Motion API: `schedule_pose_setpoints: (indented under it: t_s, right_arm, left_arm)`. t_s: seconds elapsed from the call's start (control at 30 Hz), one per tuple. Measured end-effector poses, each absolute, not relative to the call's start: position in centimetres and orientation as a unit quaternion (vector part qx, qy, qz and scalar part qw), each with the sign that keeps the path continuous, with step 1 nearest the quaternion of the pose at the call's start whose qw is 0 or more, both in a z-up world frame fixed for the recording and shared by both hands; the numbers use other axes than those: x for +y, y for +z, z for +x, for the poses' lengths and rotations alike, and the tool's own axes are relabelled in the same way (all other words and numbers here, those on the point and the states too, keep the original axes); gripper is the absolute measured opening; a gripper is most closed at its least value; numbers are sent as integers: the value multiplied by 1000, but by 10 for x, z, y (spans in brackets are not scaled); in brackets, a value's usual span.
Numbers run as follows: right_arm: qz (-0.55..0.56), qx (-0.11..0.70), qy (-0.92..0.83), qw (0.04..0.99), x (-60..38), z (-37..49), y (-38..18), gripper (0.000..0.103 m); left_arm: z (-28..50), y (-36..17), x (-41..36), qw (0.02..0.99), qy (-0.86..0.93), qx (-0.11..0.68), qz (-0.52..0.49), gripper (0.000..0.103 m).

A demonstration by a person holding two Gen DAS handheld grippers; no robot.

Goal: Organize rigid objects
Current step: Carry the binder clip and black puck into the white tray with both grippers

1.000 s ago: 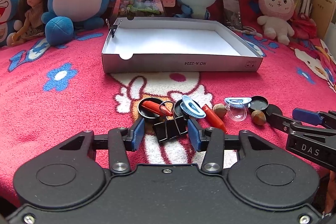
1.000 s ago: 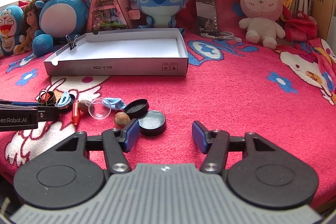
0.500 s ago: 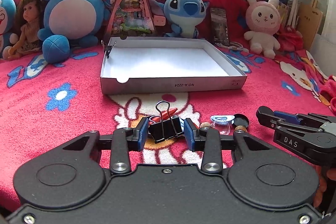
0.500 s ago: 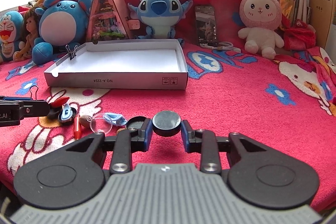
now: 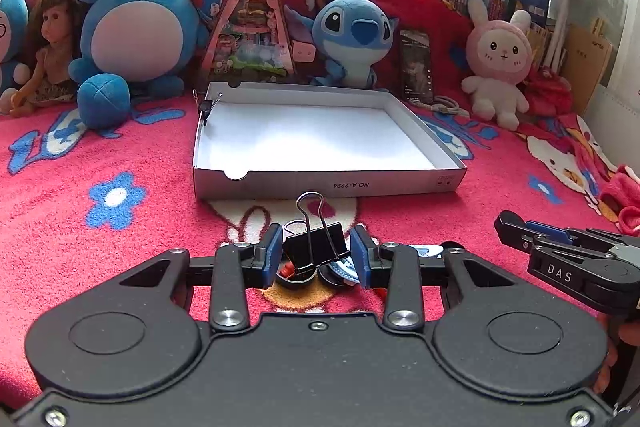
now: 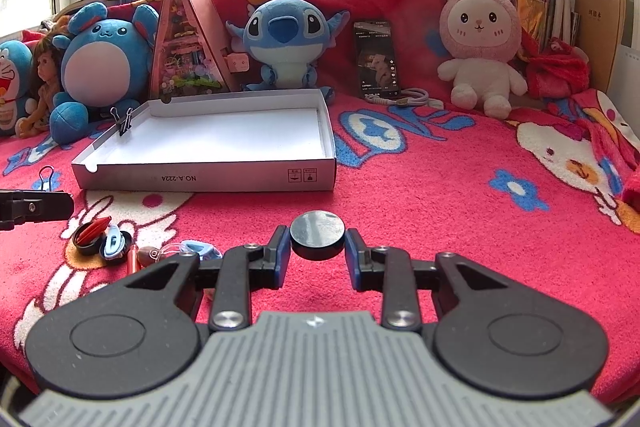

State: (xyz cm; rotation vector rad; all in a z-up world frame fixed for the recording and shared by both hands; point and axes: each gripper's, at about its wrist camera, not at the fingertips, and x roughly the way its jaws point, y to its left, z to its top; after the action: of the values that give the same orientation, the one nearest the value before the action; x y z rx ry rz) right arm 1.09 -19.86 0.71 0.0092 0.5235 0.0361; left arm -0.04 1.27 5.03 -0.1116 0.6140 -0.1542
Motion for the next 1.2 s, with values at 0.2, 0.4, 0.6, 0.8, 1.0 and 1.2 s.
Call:
schedule_pose_setpoints:
  t_s: [0.2, 0.4, 0.6, 0.8, 1.0, 1.2]
  right_arm:
    - [14, 261, 20, 965, -201, 16, 8, 35]
    - [19, 263, 24, 964, -199, 23, 11, 35]
    - [24, 265, 26, 964, -197, 28, 12, 35]
    - [21, 263, 31, 964, -191, 32, 14, 35]
    - [19, 263, 41, 964, -185, 38, 17, 35]
    - [18, 269, 58, 961, -180, 55, 23, 35]
  left_arm:
    - [8, 49, 14, 946, -81, 307, -62, 35]
    - [15, 48, 13, 945, -86, 310, -64, 35]
    - [20, 47, 13, 944, -90, 311, -69, 35]
    - [21, 48, 12, 943, -92, 312, -70, 35]
    - [27, 50, 11, 943, -98, 311, -67, 35]
    - [46, 63, 15, 947, -105, 299, -57, 35]
